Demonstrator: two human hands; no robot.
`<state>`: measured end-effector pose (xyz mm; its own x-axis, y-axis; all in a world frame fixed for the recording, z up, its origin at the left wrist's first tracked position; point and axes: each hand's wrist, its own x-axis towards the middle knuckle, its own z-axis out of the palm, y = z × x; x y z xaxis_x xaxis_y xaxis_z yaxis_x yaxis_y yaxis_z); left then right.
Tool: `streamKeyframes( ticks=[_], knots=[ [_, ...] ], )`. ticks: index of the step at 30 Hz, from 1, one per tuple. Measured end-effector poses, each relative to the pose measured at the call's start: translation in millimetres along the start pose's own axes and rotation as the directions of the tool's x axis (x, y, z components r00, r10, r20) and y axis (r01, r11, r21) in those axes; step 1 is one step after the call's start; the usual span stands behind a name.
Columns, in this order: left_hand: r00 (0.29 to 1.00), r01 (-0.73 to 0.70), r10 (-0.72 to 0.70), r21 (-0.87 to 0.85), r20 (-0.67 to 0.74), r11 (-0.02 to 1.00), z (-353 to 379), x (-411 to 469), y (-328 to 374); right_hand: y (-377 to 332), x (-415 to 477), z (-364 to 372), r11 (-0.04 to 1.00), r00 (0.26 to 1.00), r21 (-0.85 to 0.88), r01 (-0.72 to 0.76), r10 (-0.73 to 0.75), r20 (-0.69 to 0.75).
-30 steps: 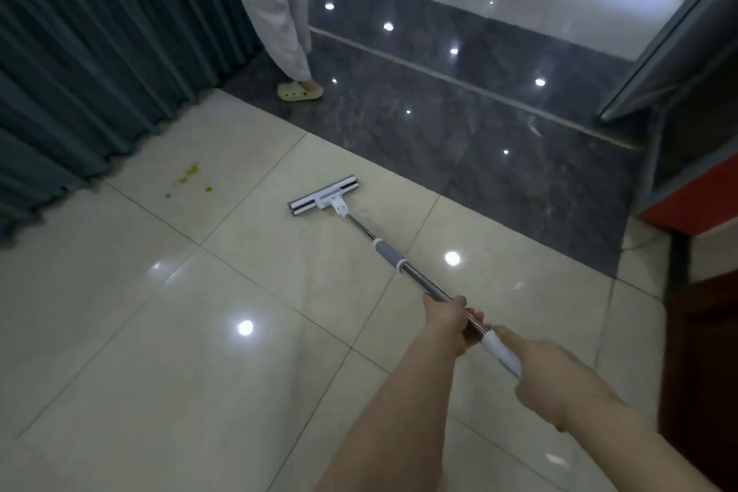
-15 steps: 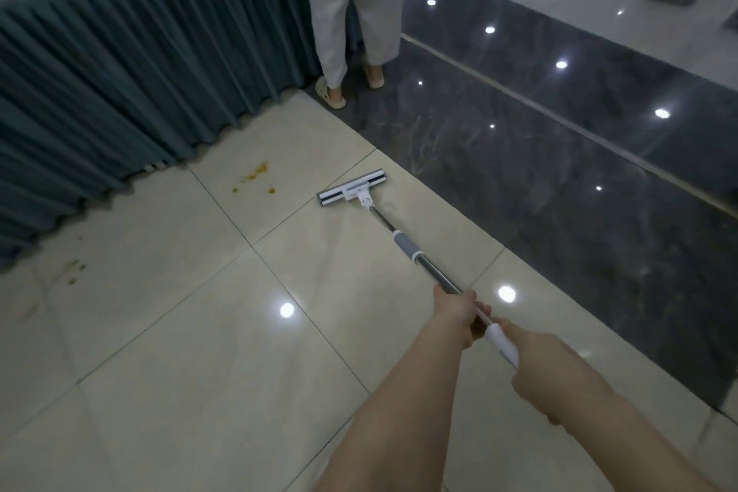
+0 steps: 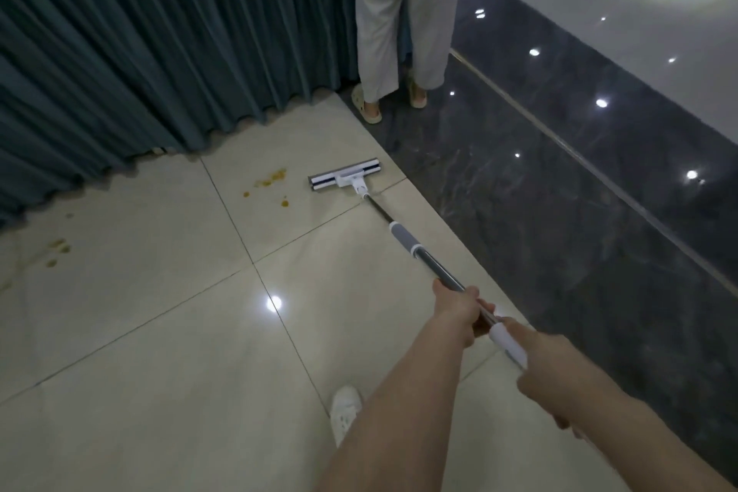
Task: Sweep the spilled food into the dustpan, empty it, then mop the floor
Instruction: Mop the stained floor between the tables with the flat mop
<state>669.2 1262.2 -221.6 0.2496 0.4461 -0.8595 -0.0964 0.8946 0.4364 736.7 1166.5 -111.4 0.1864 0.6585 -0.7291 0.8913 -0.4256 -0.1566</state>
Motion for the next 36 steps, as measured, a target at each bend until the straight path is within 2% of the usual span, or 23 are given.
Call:
streamKeyframes(
  ticks=[8,10,13,17,21,27,32,36],
  knots=[
    [0.998,-0.035,0.034,-0.027,-0.061,0.999,-41,78,145,-96,114,-82,1.000,1.000,-0.010,-0.005,0.004,-0.007],
    [0.997,-0.050,0.049,-0.021,-0.058,0.999,-55,92,174,-121,134,-99,0.998,0.999,0.053,-0.034,0.034,0.003],
    [0.993,-0.097,0.095,-0.026,-0.074,0.995,-81,104,206,-161,153,-109,0.981,1.000,0.193,0.004,-0.004,-0.001],
    [0.982,-0.144,0.143,-0.004,-0.120,0.990,-126,104,223,-209,163,-93,0.935,0.999,0.354,0.030,-0.040,0.021],
    [0.978,-0.162,0.161,0.010,-0.133,0.987,-164,84,209,-235,149,-59,0.903,0.996,0.428,0.030,-0.062,0.062],
    [0.973,-0.176,0.175,0.003,-0.149,0.984,-181,41,162,-233,99,-26,0.919,0.991,0.394,0.032,-0.081,0.107],
    [0.972,-0.166,0.161,-0.012,-0.173,0.986,-179,-8,79,-197,27,17,0.957,0.989,0.289,0.023,-0.064,0.132],
    [0.966,-0.190,0.172,-0.080,-0.191,0.979,-171,-59,-13,-148,-48,66,0.977,0.982,0.203,0.068,-0.102,0.159]
  ],
)
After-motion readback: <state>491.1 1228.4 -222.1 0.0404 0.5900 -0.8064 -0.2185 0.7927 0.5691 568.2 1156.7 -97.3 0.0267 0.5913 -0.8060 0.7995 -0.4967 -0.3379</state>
